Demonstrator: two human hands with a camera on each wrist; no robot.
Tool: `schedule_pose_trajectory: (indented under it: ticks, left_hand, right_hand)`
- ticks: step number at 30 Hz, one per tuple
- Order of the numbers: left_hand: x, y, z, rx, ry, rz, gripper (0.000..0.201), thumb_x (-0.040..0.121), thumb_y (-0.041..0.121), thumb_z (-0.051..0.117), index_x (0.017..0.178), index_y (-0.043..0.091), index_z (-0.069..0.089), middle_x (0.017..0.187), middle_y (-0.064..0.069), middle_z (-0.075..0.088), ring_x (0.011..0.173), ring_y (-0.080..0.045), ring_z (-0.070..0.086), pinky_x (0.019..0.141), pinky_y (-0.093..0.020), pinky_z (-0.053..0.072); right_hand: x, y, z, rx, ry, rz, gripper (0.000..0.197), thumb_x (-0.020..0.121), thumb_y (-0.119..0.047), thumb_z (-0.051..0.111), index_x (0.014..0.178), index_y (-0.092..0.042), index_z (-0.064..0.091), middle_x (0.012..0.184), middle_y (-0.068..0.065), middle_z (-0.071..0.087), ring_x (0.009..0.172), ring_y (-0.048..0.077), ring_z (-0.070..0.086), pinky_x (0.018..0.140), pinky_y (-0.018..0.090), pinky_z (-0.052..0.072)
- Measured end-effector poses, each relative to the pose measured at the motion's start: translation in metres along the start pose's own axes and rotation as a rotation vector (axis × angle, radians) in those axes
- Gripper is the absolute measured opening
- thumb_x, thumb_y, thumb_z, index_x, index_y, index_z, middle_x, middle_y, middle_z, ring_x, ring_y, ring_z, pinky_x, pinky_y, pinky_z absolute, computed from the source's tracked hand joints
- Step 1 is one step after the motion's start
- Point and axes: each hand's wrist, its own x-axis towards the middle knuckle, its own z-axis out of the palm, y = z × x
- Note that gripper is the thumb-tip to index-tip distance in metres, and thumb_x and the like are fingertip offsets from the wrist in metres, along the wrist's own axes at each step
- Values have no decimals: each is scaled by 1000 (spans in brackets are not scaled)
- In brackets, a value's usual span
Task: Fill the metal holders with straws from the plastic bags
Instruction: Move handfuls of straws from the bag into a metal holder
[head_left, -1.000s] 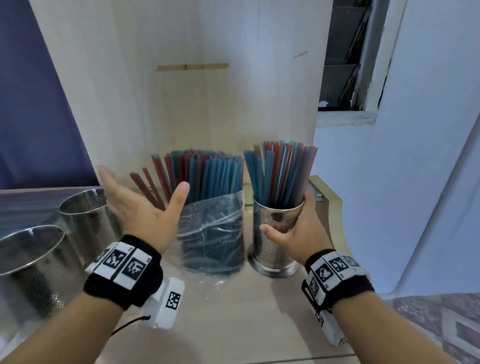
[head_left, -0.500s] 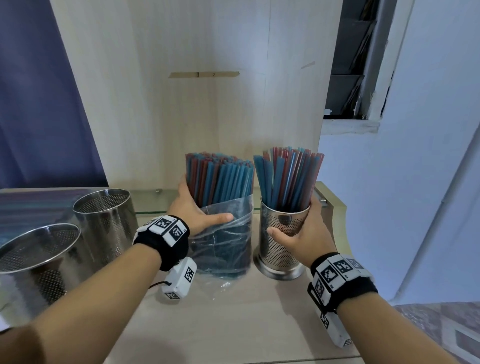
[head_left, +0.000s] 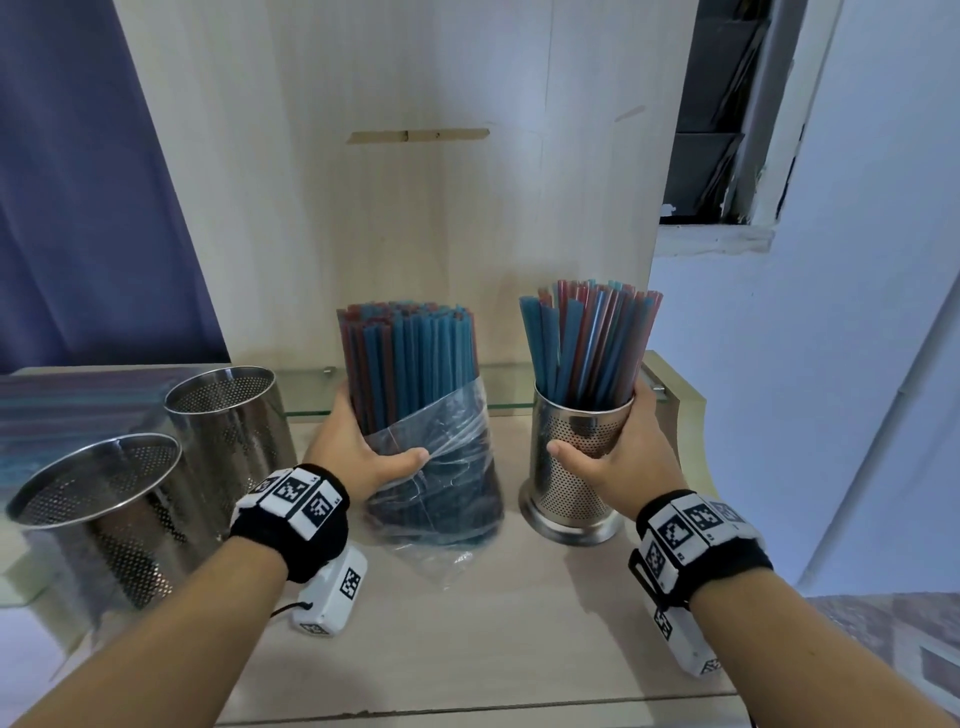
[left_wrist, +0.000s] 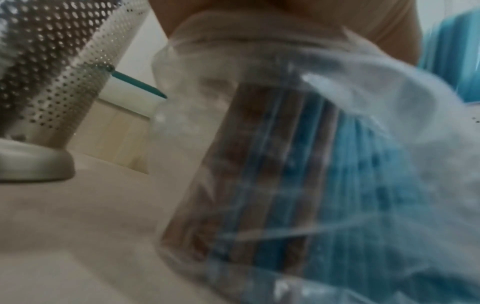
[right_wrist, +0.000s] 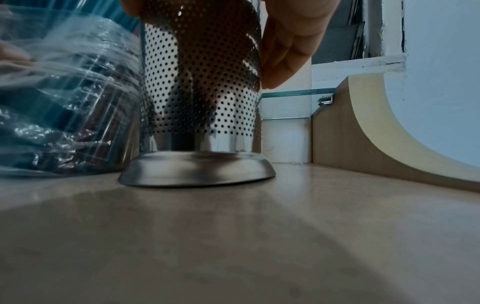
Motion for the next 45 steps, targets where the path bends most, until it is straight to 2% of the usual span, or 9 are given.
schedule_pose_trajectory:
  ticks: [10,19,22,26,29,32,37,41,45]
  left_hand:
    - [-15,10,19,-103,77,64,114,63,20,88,148,30,12,123,9,52,111,-11,52,99,-29,41]
    - [-14,8,-5,138,-59,162,121,60,37,88,146,35,4,130,2,52,116,-18,55,103,-38,46]
    - [-17,8,3,115,-19,180,122,59,36,88,147,32,5,129,1,51,116,-17,53,104,-37,45]
    - [-16,9,9,103,26,182,122,55,40,87,148,27,9,131,0,51,119,-20,53,103,-43,47]
    - [-18,11,7,43,35,207,123,54,38,89,149,26,12,131,3,51,118,-15,54,104,-39,46]
    - [-23,13,5,-13,32,233,122,52,38,91,148,27,16,128,7,53,117,-12,55,103,-38,48]
    - [-31,14,3,-150,-21,314,130,50,38,90,151,34,9,129,4,55,117,-9,58,96,-37,53]
    - [-32,12,2,-191,-39,358,131,50,25,91,151,31,8,125,6,58,113,-6,61,92,-32,55]
    - [-29,10,9,-198,-35,278,127,47,34,92,149,24,19,127,9,57,108,-6,59,90,-29,51]
  right_hand:
    - [4,7,4,-30,157,35,108,65,-39,89,147,-32,18,136,-15,45,114,1,46,102,27,40]
    - [4,5,2,-50,155,1,105,66,-38,88,146,-33,20,140,-11,44,116,0,44,102,27,40]
    - [5,1,1,-80,217,-64,107,61,-50,86,144,-25,24,140,-3,48,124,11,49,109,41,43]
    - [-3,-24,-6,-360,509,-334,111,67,-69,61,149,-6,21,149,21,33,137,35,32,116,43,19]
    - [-12,-55,-5,-315,242,-640,89,68,-59,71,132,-3,43,122,9,52,112,27,50,106,49,41]
    - [-30,-80,11,-161,-128,-461,106,70,-63,73,151,-15,24,142,1,46,129,12,45,112,38,39]
    - [-25,-95,42,344,-224,-119,150,50,-58,93,153,-40,-15,160,-19,15,147,-2,16,123,40,20]
    - [-19,-98,47,451,-212,-103,150,45,-44,100,152,-47,-5,161,-12,21,147,4,24,120,50,26]
    - [-26,-101,41,251,-156,-220,130,52,-44,96,151,-42,10,153,-29,22,143,-9,21,120,22,20]
